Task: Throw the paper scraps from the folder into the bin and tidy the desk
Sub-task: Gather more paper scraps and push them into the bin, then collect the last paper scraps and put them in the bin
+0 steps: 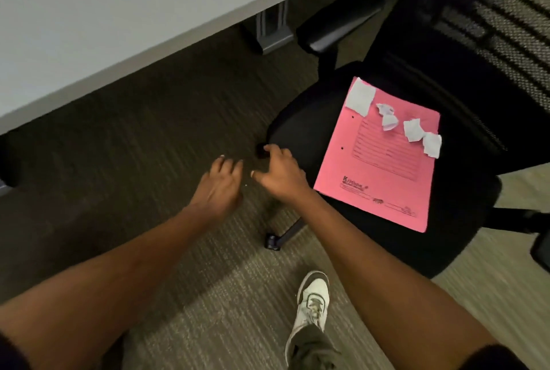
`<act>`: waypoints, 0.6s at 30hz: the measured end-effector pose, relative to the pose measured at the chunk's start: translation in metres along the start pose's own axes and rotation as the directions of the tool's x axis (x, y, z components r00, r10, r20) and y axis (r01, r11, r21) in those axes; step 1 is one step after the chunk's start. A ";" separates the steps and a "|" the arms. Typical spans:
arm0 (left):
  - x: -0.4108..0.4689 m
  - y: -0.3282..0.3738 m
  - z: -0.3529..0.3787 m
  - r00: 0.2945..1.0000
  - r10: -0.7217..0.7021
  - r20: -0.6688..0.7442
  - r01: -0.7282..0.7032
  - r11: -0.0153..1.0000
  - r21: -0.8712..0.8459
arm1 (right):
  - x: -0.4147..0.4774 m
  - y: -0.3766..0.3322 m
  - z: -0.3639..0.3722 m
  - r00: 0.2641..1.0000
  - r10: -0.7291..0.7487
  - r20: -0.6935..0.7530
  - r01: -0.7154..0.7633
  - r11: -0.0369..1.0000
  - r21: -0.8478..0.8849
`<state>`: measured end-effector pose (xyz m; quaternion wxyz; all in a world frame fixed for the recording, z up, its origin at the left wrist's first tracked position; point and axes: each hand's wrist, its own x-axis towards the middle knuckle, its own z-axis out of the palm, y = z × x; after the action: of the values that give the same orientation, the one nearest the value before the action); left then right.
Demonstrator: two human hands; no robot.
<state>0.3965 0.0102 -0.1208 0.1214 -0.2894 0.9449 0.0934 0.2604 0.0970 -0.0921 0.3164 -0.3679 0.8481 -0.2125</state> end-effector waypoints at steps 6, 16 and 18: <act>0.080 0.102 -0.020 0.993 0.118 -0.028 -0.117 0.993 0.028 | 0.016 0.088 -0.084 0.984 0.081 -0.157 -0.071 0.995 0.071; 0.187 0.223 -0.036 0.993 0.083 -0.086 -0.077 0.994 0.071 | 0.041 0.220 -0.183 0.832 0.323 -0.451 -0.417 0.900 -0.127; 0.204 0.233 -0.038 0.992 0.090 -0.089 -0.081 0.991 0.107 | 0.047 0.237 -0.193 0.824 0.367 -0.432 -0.459 0.879 -0.128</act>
<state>0.0932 0.0836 -0.1178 0.0875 -0.2460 0.9646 0.0357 -0.0141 0.2374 -0.1136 0.1333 -0.1572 0.9723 -0.1103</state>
